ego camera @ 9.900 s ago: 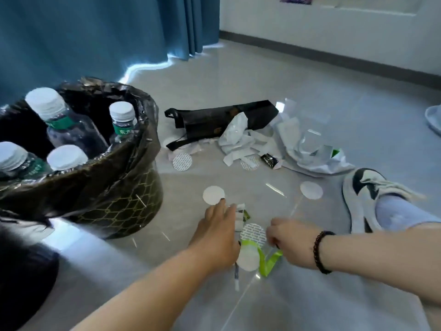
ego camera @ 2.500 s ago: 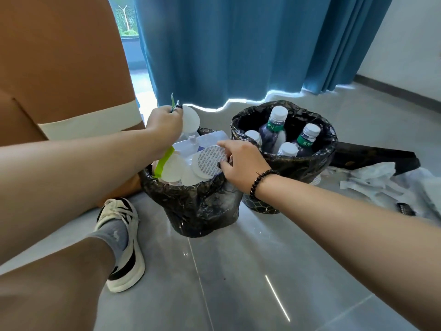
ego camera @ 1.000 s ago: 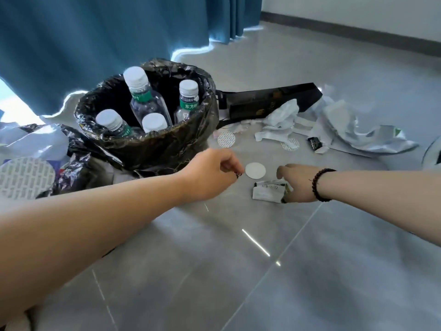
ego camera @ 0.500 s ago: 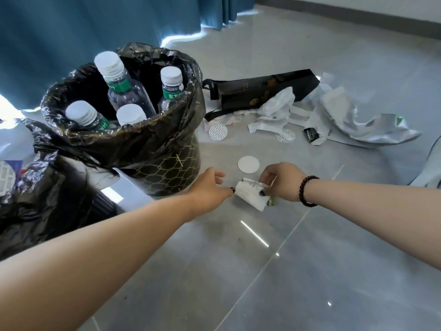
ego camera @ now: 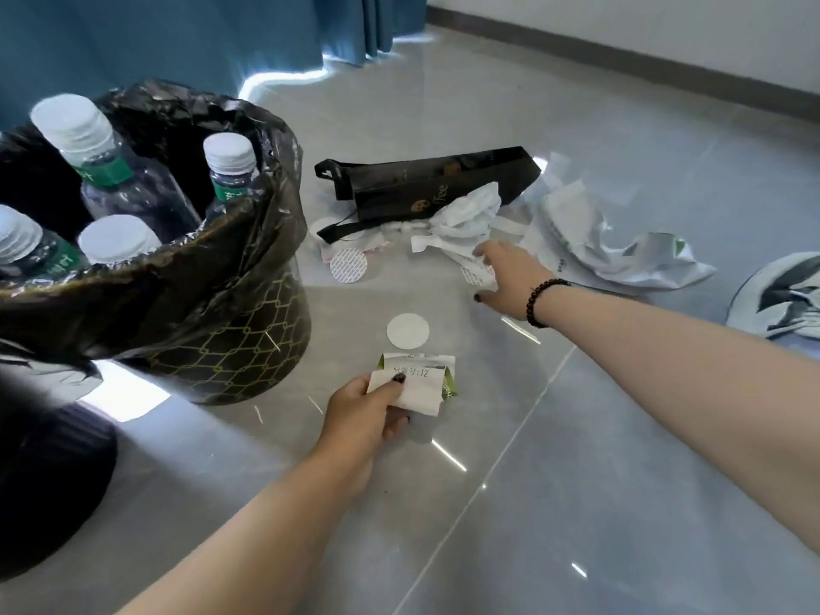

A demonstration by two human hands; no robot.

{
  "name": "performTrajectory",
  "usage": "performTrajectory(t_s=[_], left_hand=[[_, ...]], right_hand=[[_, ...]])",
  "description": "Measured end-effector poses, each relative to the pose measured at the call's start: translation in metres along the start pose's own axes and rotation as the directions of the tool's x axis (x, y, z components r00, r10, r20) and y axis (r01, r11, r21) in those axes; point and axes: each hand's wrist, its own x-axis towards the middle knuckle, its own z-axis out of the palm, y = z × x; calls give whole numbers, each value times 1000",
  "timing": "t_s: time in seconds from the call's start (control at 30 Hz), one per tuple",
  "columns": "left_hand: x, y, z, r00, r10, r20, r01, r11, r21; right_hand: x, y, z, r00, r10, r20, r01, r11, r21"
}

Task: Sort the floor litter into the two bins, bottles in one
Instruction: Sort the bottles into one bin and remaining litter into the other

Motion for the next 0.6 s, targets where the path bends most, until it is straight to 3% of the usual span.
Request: performTrajectory(t_s=[0.1,0.23,0.33,0.53,0.6], left_hand=[[1,3,1,1000,-10,15,12,994,-107],[2,2,-3,999,-23,33,29,979,-201],[-3,0,-3,1000,-22,12,24,967,-255],[-8,-1,-3,990,68,-126,-111,920,-377],[-6,0,-4,967,137,-215,-199,931,-305]], right_hand=[[4,27,5,997,66,42,-56,979,-197],[10,51,15,978,187,94,-159,956,-248],[13,59,22,955,276,104,-254,948,-190],[7,45,19,985,165,-42,-168,982,-82],[7,25,11,965,245,-93,-227,959,169]])
